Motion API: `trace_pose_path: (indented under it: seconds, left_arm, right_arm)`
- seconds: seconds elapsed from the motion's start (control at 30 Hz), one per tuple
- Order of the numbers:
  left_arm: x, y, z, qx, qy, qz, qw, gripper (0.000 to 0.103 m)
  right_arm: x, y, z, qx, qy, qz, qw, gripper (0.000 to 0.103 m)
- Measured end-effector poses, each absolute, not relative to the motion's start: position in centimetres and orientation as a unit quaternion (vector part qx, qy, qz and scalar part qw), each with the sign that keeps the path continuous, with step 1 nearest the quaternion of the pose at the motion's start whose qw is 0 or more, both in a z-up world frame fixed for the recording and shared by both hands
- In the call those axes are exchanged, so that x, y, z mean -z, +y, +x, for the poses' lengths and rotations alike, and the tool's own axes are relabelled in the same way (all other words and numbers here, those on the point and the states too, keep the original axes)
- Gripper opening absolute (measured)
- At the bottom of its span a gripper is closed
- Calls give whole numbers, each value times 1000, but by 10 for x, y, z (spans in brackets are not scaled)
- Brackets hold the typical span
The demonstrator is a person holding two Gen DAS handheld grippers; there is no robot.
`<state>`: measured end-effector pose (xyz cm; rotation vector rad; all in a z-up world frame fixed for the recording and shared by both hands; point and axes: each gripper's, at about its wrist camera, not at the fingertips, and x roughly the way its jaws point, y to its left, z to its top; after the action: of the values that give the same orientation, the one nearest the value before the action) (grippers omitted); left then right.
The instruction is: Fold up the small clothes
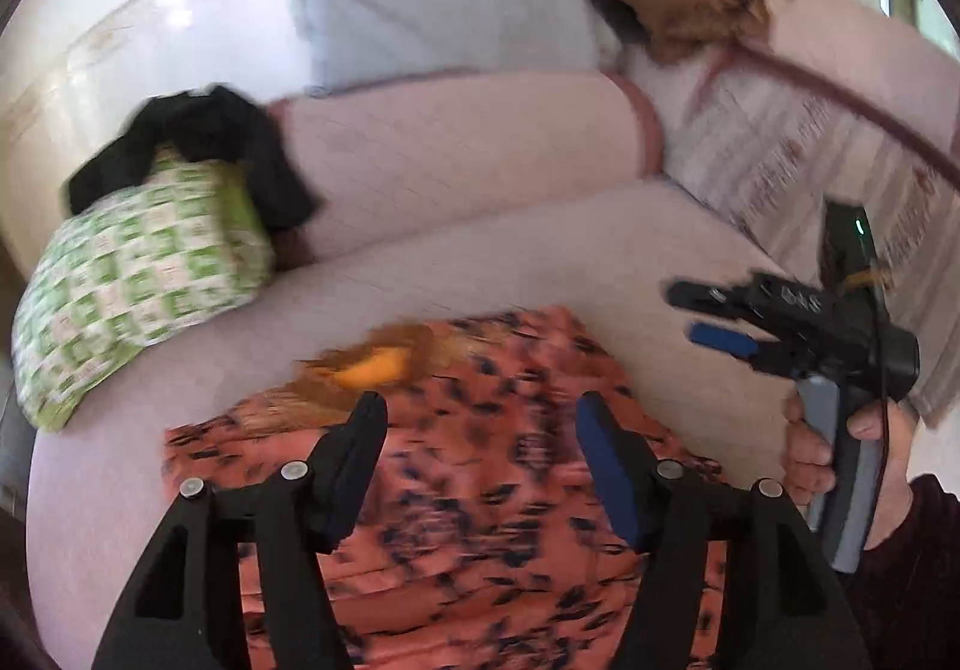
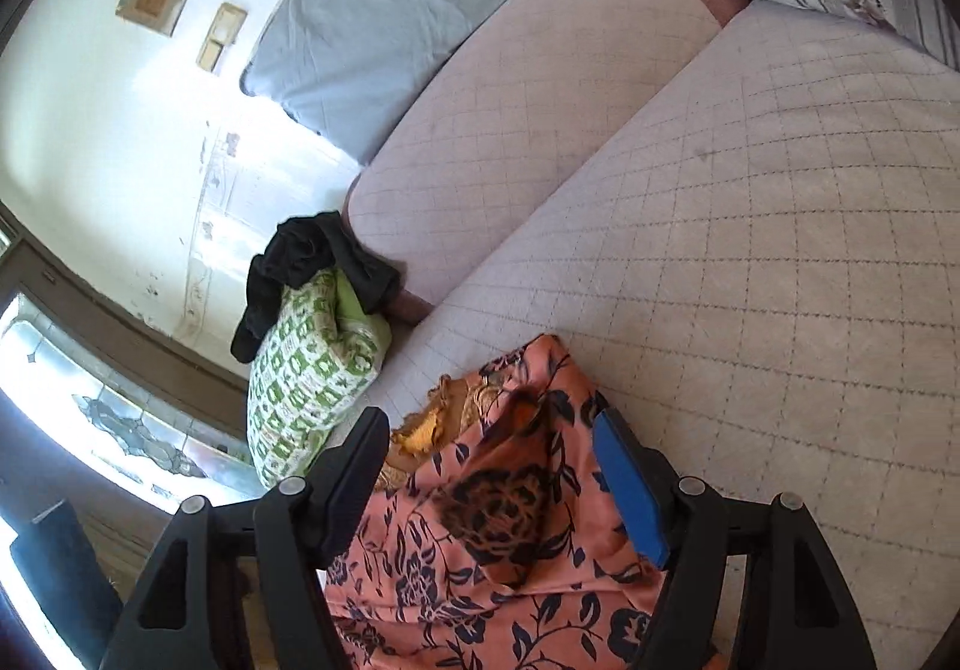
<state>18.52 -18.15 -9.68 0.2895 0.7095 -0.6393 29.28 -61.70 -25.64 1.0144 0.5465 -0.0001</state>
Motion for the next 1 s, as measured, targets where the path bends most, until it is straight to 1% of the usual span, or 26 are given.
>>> trace_pose_path:
  seconds: [0.03,0.1,0.23,0.3,0.37,0.47,0.5,0.53,0.57,0.6,0.63,0.7,0.8,0.83,0.87,0.93,0.97,1.0]
  left_arm:
    - [96,-164,193,282,336,128,890,72]
    - [99,-127,206,220,329,104,912,76]
    - [132,-64,235,115,353,50,927,76]
    - [151,-41,245,83,367,22,926,76]
    - [169,-27,251,53,368,9,928,76]
    - [194,-15,257,33,370,-11,928,76]
    - [201,-13,258,28,371,-14,928,76]
    - [208,-10,261,24,377,-15,926,76]
    - [215,-10,263,18,385,-8,923,76]
    - [222,-11,267,9,391,4,920,76]
    - [226,-13,268,-2,397,20,918,76]
    - [240,-10,276,-45,411,58,909,75]
    - [250,8,282,-63,440,23,896,74]
    - [250,11,281,-59,442,9,895,74]
    - [249,12,280,-61,442,10,895,74]
    - [249,5,278,-70,442,36,894,74]
    - [250,2,278,-72,441,45,893,74]
    - [248,0,276,-75,440,53,893,74]
  right_arm:
    - [256,-611,297,-4,264,471,842,74]
    - [256,-598,305,-14,281,454,846,74]
    - [261,-573,318,-5,336,407,849,74]
    - [264,-570,320,16,344,390,854,74]
    - [271,-575,320,36,348,394,850,74]
    - [291,-579,327,27,365,430,826,74]
    - [295,-576,331,21,371,431,822,70]
    - [299,-571,336,13,377,428,821,58]
    - [301,-566,340,5,383,420,823,49]
    - [303,-560,345,2,392,405,826,25]
    - [304,-554,347,14,399,382,833,11]
    - [293,-546,341,55,380,326,864,7]
    - [265,-547,323,79,320,284,901,7]
    - [263,-547,320,85,321,272,903,6]
    - [268,-547,323,84,341,264,898,7]
    - [302,-546,342,63,449,264,851,9]
    - [315,-548,344,63,471,280,834,10]
    - [310,-552,340,62,457,293,838,10]
